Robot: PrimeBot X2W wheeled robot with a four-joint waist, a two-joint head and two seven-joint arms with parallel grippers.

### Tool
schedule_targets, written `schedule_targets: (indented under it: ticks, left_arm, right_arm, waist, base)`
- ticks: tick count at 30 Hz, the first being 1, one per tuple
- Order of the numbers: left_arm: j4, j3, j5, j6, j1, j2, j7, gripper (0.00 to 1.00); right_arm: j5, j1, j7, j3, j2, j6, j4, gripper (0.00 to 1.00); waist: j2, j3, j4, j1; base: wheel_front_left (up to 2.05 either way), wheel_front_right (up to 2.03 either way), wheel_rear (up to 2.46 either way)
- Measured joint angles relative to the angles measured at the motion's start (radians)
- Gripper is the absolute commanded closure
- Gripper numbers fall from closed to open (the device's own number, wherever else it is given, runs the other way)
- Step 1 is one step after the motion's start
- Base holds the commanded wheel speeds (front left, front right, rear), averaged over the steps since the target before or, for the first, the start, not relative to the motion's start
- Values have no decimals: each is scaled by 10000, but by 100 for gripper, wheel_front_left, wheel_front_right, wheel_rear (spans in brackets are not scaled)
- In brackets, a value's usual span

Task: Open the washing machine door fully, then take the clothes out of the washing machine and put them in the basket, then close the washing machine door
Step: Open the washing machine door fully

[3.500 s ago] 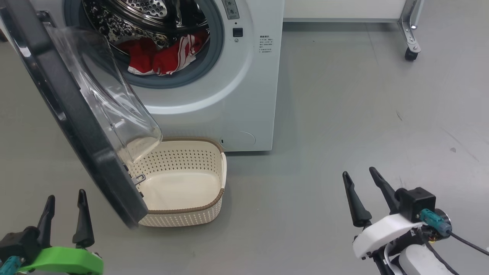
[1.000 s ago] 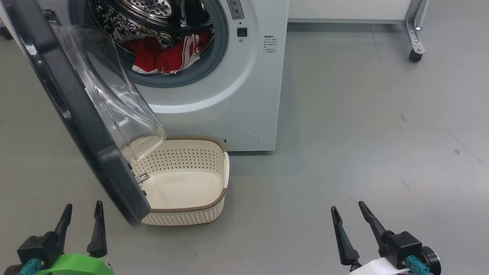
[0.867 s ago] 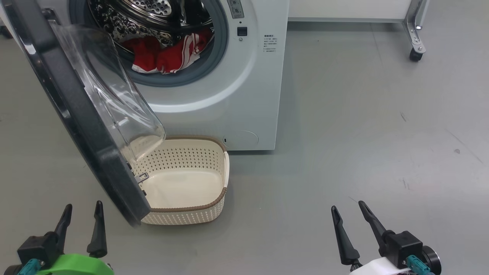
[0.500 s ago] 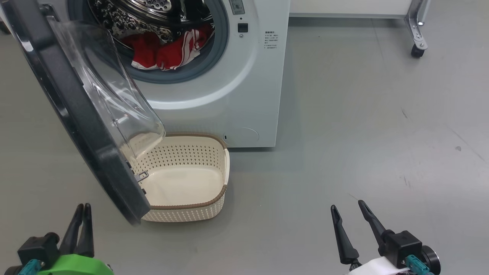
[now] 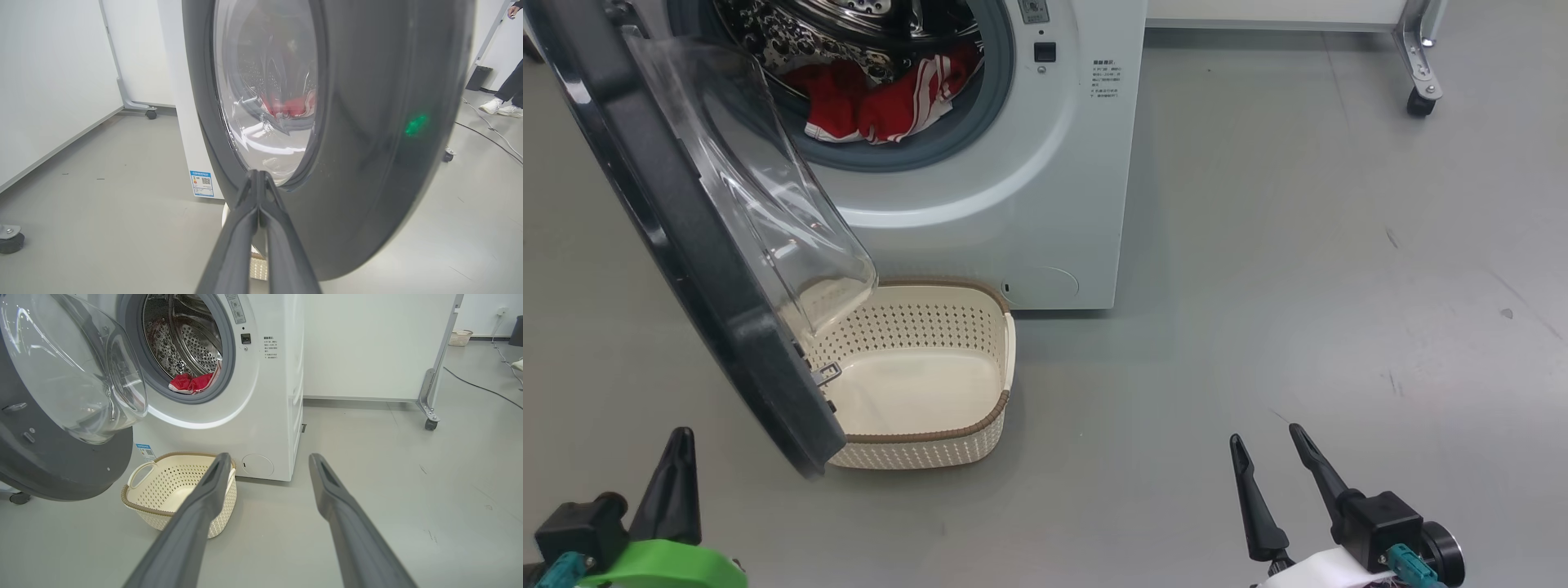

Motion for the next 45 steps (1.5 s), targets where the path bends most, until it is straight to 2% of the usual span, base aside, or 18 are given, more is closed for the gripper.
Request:
schedule_targets:
  ticks: [10,18,24,36,45]
  left_arm:
    - [-830,861,-418,0,-259,136,0,100]
    - [-2232,1565,-621,0,-1200,545,-2,100]
    - [-3089,1710,-663,0,-1791,882,-48,100]
    - [-4293,696,-594,0,-2316,1375,-44,100]
    - [-4867,-1352,-387,0,-2271,1732,558,100]
  right_arm:
    - [-491,-29,0,-244,71,-2,-255,0]
    - [-953,-49,-2,-483,136,-15,-458,0]
    - [-1014,-48,0,-614,226,-17,-458,0]
    - [-1041,-21,0,-736,372,-17,-454,0]
    - [-1114,38,0,-761,401,-17,-447,0]
  waist:
    - [0,-10,-36,0]
    - [0,-10,-96,0]
    - [0,-31,-141,0]
    - [0,-161,-264,0]
    - [0,-202,-396,0]
  base:
    - [0,0,0]
    - [0,0,0]
    - [0,0,0]
    - [0,0,0]
    - [0,0,0]
